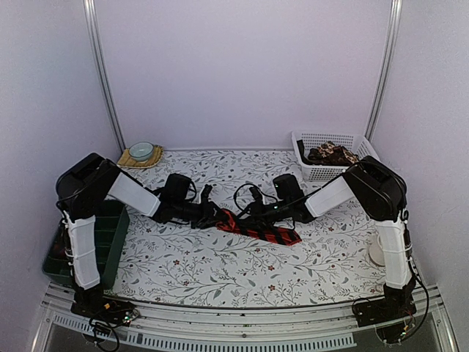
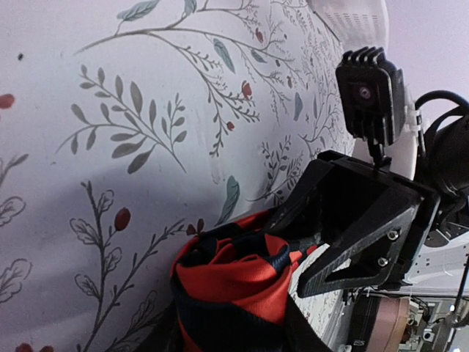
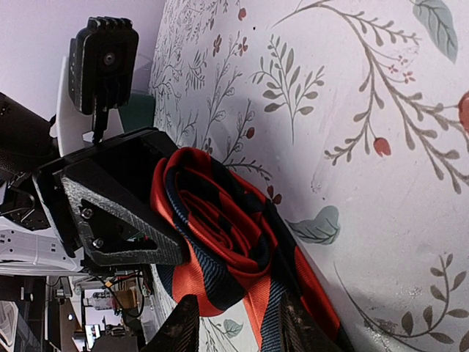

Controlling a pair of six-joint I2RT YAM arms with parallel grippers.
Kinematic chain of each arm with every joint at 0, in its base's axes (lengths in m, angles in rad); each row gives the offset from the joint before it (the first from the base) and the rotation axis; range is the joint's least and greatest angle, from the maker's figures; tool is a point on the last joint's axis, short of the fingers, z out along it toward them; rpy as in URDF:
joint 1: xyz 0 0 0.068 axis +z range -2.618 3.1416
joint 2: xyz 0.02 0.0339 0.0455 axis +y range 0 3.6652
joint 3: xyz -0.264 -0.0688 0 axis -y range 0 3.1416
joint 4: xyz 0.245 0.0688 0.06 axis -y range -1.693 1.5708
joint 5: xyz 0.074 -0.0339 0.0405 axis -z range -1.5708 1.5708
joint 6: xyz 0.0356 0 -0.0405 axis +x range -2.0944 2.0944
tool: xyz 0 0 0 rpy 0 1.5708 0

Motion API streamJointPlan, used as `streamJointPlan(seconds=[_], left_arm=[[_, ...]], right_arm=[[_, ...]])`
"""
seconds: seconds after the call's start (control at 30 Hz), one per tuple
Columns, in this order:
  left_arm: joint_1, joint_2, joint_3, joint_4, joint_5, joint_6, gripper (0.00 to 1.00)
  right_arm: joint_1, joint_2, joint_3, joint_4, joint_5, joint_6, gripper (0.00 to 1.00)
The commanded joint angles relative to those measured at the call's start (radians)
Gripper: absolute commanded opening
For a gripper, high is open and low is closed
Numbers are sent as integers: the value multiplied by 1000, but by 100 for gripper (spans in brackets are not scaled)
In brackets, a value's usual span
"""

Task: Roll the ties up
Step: Roll the tie at the center of the board.

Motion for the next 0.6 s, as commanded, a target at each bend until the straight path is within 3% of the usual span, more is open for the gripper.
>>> streamJointPlan(seconds=[0.0, 0.13, 0.23, 0.4, 0.57], left_arm=[[-13, -2, 14, -130, -62, 1, 26], [-17, -5, 79, -264, -124, 67, 7], [-25, -10, 149, -420, -228, 155, 0], [-28, 6, 261, -648, -397, 298, 0], [-43, 26, 347, -773, -513, 411, 0]], right_arm=[[16, -6, -7, -99, 44, -21, 37], [15, -51, -6, -125, 40, -33, 39], [10, -117, -2, -178, 27, -62, 44], [-12, -287, -8, -302, 36, -150, 52], [-63, -441, -91, -349, 71, -201, 55]])
